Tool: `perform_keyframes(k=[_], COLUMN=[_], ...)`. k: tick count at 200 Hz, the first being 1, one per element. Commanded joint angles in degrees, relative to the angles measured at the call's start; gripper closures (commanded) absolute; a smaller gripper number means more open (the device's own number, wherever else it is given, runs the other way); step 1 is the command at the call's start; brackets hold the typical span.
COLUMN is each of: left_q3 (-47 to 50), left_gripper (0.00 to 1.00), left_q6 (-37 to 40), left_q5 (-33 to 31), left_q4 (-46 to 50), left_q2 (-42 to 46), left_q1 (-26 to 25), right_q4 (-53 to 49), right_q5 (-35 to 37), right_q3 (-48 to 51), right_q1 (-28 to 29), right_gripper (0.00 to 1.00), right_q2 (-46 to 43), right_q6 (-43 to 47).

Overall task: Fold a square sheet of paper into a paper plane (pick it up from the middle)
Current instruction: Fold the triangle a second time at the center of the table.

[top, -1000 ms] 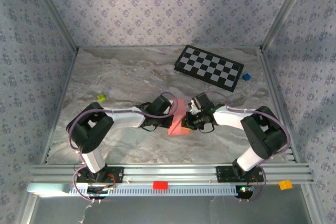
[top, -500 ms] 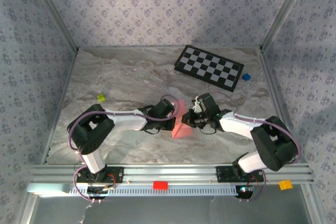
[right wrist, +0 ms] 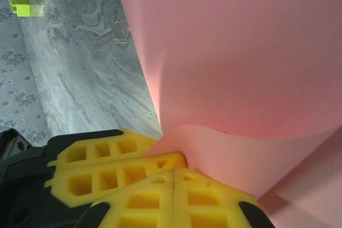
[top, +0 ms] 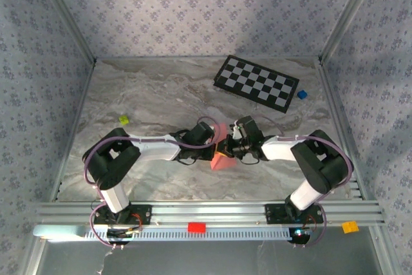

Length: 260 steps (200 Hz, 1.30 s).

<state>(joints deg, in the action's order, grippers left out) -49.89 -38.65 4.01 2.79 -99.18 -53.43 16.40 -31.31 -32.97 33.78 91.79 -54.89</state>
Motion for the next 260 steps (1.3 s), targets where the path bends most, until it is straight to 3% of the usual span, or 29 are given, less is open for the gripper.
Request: perform_keyframes(k=[1,65,111,150,194,260], left_q3=[-0.19,-1.13,-1.70,-2.45,-2.54,-2.93], left_gripper=[0.99,0.99,0.99,0.99,0.99,0.99], left_q6=[0.90,2.06,2.54,3.00,3.32,3.59], left_q5=[-0.84,-0.47,-0.31,-0.01,0.04,-0.10], left_q4=[5.17,6.75,7.80,8.55,9.08,9.69], left_q2=[-1.77,-2.60,-2.86,-3.48,-3.83,-3.94], left_q1=[-0.46,-0.45,-0.44,-0.45,-0.45,-0.47], right_q4=[0.82,3.38,-4.00,-3.44,-6.55,-6.70], right_q5=[0.56,1.01,1.57,0.97,5.12,0.85], right_q3=[1.24,4.50,0.54,0.31,0.98,-2.83], right_q1=[0.06,-0.58,-2.85,-5.46,-6.22,-7.21], right_gripper=[0.99,0.98,0.95,0.95,0.96,0.95], right_q2=[1.66,1.84,-4.24,-1.01,1.48,-2.17], right_q6=[-0.56,-1.53,2.23,2.69,1.85,2.92])
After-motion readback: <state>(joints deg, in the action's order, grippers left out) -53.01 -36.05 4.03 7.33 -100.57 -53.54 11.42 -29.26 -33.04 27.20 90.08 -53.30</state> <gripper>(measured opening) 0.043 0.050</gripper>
